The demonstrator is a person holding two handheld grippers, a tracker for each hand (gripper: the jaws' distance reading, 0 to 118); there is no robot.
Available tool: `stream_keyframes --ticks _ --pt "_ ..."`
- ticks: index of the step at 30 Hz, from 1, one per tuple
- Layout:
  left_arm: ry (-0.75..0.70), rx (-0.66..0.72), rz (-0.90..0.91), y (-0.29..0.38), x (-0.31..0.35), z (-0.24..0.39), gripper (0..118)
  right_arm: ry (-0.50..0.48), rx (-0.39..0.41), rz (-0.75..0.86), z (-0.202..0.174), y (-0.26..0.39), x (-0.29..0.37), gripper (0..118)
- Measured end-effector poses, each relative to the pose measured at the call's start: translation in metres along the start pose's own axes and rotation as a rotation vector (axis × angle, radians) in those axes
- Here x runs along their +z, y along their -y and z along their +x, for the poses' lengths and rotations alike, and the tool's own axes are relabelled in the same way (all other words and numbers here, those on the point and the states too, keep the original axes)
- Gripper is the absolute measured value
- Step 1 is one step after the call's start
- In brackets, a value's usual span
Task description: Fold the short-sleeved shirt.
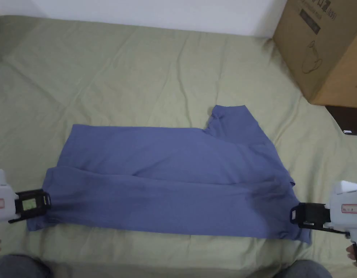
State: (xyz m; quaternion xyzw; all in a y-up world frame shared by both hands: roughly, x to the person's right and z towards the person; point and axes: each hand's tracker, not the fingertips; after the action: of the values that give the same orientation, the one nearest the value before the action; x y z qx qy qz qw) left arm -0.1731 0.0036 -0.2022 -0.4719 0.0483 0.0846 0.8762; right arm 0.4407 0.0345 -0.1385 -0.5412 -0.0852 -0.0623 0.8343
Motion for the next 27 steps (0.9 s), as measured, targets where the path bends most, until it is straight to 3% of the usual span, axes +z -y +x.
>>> stream_keyframes --ticks 1,4,8,10,12,15,17,18,20,21,22,27 --pt "0.004 0.017 0.059 -0.008 0.011 0.002 104 0.020 0.043 0.060 -0.004 -0.007 0.013 99" --pt "0.029 0.004 0.256 -0.041 0.045 0.016 105 0.059 0.093 0.237 -0.008 -0.035 0.049 98" --pt "0.027 -0.100 0.533 -0.064 0.092 0.052 106 0.030 0.086 0.569 -0.027 -0.051 0.102 98" --pt "0.024 -0.147 0.664 -0.066 0.110 0.075 112 0.013 0.074 0.746 -0.041 -0.047 0.123 99" --pt "0.023 -0.156 0.762 -0.064 0.114 0.089 116 0.011 0.078 0.888 -0.057 -0.040 0.137 99" --pt "0.008 -0.186 0.823 -0.058 0.115 0.112 112 -0.015 0.114 0.995 -0.081 -0.026 0.145 98" --pt "0.032 -0.203 0.834 -0.044 0.124 0.125 89 -0.034 0.136 0.996 -0.092 -0.020 0.145 87" --pt "0.040 -0.215 0.833 -0.040 0.123 0.129 73 -0.048 0.138 0.993 -0.097 -0.016 0.143 72" --pt "0.057 -0.224 0.814 -0.035 0.121 0.131 29 -0.070 0.135 0.999 -0.103 -0.011 0.140 15" --pt "0.069 -0.232 0.799 -0.032 0.119 0.134 10 -0.098 0.135 0.997 -0.105 -0.010 0.137 1" --pt "0.076 -0.235 0.792 -0.029 0.116 0.136 0 -0.106 0.113 0.998 -0.108 -0.009 0.135 0" --pt "0.108 -0.243 0.769 -0.026 0.113 0.134 0 -0.125 0.129 0.971 -0.114 -0.013 0.126 0"
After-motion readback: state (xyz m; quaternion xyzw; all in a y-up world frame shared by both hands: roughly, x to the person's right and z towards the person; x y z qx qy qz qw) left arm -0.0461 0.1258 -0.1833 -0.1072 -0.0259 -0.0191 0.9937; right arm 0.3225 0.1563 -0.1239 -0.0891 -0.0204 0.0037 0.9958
